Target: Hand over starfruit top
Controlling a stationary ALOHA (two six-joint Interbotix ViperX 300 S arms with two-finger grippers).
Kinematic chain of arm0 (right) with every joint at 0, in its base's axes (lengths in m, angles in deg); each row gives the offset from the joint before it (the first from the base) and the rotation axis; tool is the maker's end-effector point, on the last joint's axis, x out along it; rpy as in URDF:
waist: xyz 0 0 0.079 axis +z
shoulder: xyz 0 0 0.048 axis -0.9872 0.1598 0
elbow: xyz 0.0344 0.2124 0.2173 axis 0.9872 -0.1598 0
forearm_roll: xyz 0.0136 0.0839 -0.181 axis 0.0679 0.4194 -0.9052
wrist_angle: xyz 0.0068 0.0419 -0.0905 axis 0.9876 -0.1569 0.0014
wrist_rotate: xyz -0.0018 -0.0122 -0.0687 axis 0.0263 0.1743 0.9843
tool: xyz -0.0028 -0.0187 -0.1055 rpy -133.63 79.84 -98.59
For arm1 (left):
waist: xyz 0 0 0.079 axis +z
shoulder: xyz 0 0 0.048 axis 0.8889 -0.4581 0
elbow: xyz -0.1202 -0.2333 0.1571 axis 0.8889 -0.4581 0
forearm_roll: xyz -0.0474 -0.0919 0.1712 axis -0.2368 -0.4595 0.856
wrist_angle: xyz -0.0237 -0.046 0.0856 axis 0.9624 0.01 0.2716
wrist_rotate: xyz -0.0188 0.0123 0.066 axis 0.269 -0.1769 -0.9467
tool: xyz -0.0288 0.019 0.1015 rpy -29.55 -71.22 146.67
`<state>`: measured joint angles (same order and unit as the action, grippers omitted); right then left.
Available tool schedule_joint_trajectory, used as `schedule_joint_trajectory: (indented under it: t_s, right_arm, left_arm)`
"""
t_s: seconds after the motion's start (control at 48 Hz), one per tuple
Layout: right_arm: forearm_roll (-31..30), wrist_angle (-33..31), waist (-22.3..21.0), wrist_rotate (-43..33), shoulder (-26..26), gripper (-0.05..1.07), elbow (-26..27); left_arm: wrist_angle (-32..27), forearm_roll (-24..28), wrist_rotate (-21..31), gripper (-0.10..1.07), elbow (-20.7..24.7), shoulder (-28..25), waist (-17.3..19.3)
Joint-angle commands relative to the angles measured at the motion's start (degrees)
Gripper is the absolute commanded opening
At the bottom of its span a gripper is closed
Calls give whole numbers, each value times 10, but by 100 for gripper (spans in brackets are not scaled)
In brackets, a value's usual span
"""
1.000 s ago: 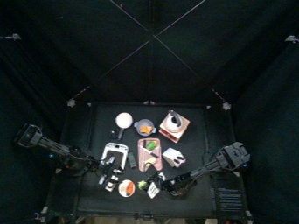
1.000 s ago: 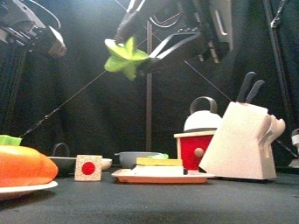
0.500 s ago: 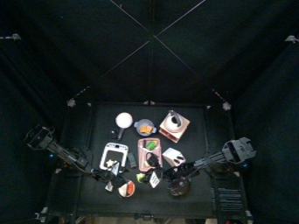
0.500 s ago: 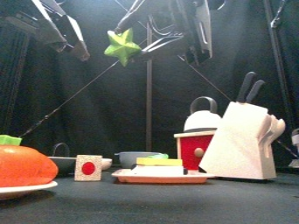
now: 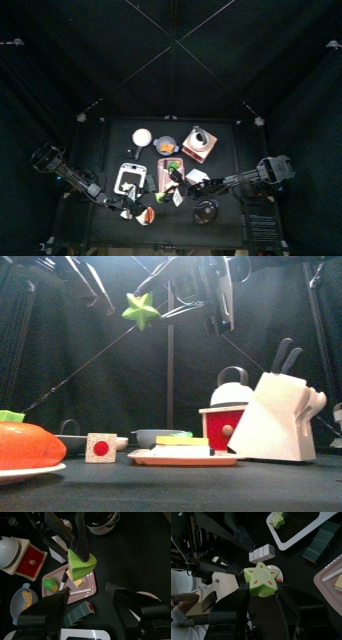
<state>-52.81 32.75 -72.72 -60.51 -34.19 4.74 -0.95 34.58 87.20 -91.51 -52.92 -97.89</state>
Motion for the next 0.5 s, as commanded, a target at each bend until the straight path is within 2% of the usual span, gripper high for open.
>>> schedule_joint_trajectory:
  t_s: [0.0,0.125,0.312,0.479]
  right_arm:
    - [-5,15,-11,1,-18,61,11]
    - [-5,30,-16,1,-17,61,12]
    - [-5,33,-17,1,-16,61,12]
    - [-4,36,-17,1,-15,61,14]
  left_arm:
    - [-7,4,15,104,21,-4,4]
    - [-27,29,44,104,35,-31,12]
    - [-112,95,93,104,52,-64,12]
    - [-113,112,127,104,52,-80,12]
